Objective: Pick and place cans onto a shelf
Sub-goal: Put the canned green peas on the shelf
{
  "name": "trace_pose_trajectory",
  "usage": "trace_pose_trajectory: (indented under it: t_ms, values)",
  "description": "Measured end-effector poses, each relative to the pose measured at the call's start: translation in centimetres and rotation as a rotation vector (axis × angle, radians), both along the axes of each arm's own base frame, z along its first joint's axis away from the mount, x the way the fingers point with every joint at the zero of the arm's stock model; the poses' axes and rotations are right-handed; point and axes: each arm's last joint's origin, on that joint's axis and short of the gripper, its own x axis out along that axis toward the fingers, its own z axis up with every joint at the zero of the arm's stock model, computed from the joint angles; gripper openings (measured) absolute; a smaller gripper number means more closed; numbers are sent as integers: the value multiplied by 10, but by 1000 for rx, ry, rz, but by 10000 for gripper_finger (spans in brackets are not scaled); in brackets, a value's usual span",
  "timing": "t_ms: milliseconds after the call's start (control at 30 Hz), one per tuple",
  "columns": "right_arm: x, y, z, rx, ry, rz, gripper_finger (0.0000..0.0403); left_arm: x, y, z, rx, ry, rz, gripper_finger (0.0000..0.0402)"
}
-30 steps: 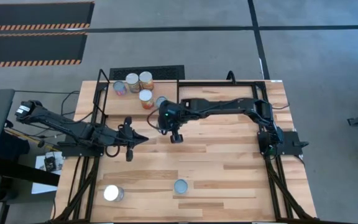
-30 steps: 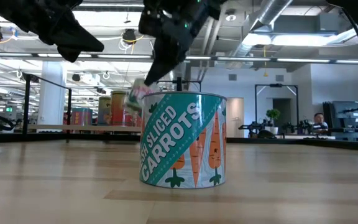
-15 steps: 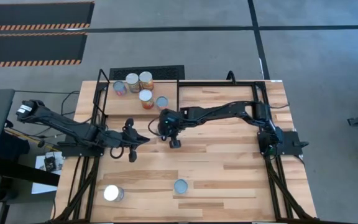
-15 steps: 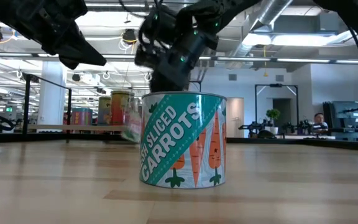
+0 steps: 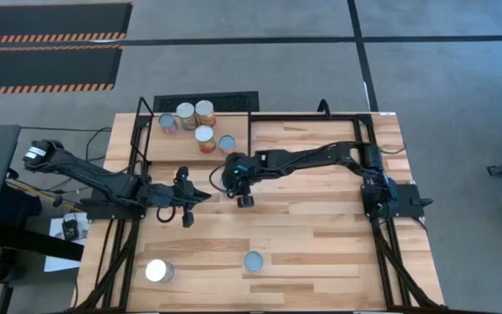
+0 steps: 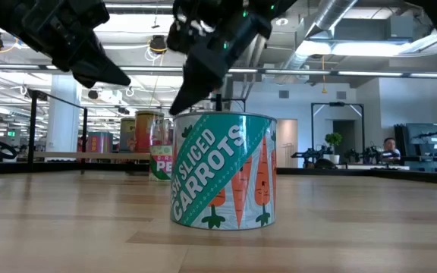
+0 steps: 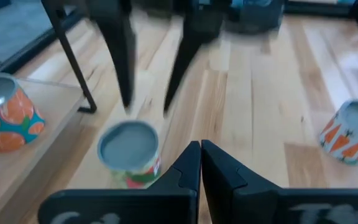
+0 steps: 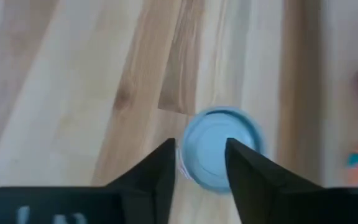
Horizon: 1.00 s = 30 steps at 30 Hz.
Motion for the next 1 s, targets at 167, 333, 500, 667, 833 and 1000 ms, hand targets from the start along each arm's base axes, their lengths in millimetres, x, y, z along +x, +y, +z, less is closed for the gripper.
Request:
trace_pose_trajectory:
  t_ms: [167, 333, 500, 667, 833, 1000]
  values:
    - [-22, 7, 34, -20, 25, 38, 164, 1, 0, -3, 8, 24, -3, 0]
    - [-54, 13, 27, 11, 67, 56, 68, 2, -1, -3, 5, 14, -12, 0]
    - [-88, 19, 1, 60, -79, 45, 14, 4, -2, 0, 2, -18, -29, 0]
    - [-131, 23, -24, 72, -359, 62, 16, 7, -3, 0, -36, -32, -44, 0]
    - [-176, 13, -33, 76, -634, 84, 8, 12, -2, -1, -44, 2, -33, 0]
    - [-214, -2, -39, 82, -827, 45, 24, 25, 1, 2, -44, 66, 6, 0]
